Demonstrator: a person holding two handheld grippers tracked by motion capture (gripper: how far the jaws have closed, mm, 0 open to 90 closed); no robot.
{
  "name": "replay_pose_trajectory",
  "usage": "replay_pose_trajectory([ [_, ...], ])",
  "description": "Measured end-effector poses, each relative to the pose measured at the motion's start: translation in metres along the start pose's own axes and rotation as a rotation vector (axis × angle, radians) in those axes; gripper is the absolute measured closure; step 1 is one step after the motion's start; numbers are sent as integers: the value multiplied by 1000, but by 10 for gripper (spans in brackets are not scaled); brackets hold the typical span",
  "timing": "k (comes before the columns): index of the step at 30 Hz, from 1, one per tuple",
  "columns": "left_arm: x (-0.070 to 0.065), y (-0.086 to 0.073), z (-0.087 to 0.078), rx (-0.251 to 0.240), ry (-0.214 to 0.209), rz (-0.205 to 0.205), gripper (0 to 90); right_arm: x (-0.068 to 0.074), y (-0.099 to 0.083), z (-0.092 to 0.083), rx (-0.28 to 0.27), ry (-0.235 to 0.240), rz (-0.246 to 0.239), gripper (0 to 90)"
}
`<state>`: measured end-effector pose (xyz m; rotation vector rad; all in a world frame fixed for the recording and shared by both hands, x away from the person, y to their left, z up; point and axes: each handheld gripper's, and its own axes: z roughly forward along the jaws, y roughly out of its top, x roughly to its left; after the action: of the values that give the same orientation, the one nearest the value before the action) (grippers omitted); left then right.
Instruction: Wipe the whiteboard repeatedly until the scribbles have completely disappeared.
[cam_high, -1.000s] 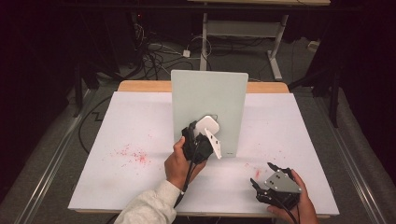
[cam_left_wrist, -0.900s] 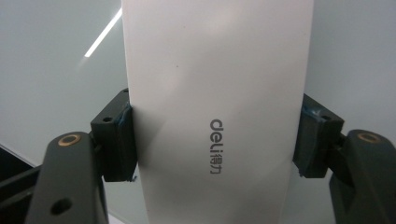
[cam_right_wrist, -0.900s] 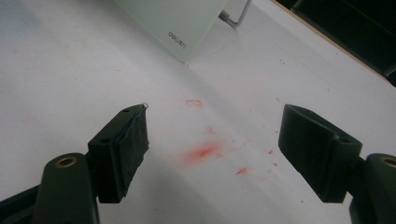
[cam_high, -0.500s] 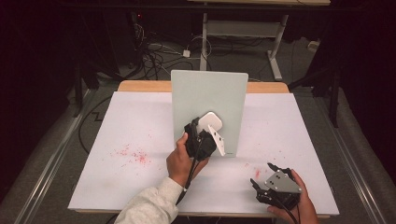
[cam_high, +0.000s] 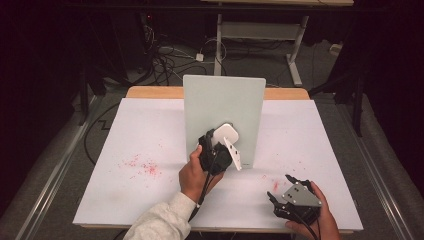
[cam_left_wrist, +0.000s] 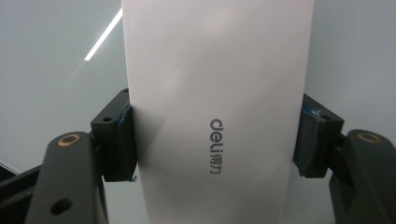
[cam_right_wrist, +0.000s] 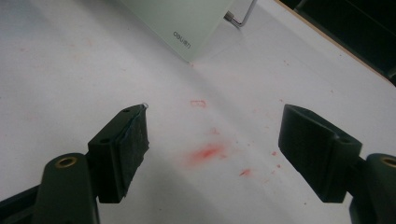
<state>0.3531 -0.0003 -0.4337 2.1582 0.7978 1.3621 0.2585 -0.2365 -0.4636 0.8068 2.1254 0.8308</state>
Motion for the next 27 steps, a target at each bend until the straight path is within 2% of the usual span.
replay_pose_trajectory([
  [2, 7, 7, 0, -14, 5, -15, 287, -1, -1, 0, 0, 0, -14, 246],
  [4, 11, 12, 0, -19, 9, -19, 287, 0, -1, 1, 2, -1, -7, 245],
  [7, 10, 14, 0, -26, 13, -20, 287, 0, -1, 0, 3, 4, -6, 245],
  [13, -14, 2, 1, -3, 16, 36, 287, 0, -1, 1, 6, 10, -8, 245],
  [17, -26, -8, 3, 6, 18, 52, 287, 0, -1, 1, 4, 14, -23, 246],
  [19, -27, -9, 3, 5, 19, 51, 287, 0, -1, 1, 3, 10, -22, 245],
  [23, -24, -7, 3, 16, 7, 50, 287, 0, -1, 1, 7, 11, -7, 246],
  [24, -21, -6, 3, 18, 0, 46, 287, 0, -1, 1, 5, 11, -23, 246],
  [27, -9, 2, 2, 27, -6, 25, 287, 0, -1, 1, 5, 12, -23, 245],
])
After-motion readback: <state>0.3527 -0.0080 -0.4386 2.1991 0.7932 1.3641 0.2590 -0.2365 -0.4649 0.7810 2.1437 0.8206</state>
